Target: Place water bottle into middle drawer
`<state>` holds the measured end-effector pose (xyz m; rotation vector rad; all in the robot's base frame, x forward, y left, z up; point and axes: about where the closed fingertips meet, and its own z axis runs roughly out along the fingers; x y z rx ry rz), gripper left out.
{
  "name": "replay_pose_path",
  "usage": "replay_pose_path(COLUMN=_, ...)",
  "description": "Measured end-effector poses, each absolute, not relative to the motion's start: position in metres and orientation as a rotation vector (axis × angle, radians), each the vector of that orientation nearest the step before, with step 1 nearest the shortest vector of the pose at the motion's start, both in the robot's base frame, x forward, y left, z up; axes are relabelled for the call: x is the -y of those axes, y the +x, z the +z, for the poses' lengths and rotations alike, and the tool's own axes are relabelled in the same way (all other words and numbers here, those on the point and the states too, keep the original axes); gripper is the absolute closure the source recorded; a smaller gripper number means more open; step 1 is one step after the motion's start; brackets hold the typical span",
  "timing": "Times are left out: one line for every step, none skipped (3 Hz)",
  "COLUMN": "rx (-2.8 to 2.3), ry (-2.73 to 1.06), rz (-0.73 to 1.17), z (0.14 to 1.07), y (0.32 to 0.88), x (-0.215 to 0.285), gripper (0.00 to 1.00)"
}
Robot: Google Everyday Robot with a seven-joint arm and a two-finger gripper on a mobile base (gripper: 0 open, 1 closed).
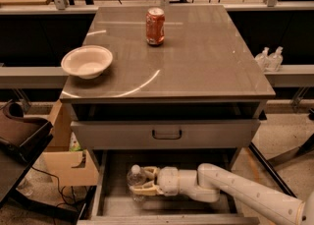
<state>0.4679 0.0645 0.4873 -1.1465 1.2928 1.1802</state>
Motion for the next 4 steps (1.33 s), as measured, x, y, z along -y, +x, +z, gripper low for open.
replay_pose_path(rx=-1.283, ry=-1.15, rz=1.214, z=0.4419, y=0.4716, x=-0.0777, gripper=1.0)
replay_pose_path(rx=-1.283, ry=-1.151, rz=1.215, z=0.4431, y=0.4716, x=-0.0777, gripper=1.0)
replay_pose_path(rx=-1.283, ry=-1.151, rz=1.215, z=0.4432, y=0.4716, x=-0.0777, gripper=0.82)
replay_pose_path(rx=-1.28, ry=-1.152, rz=1.218, z=0.4436, y=0.4709, x=-0.0796, gripper=0.59)
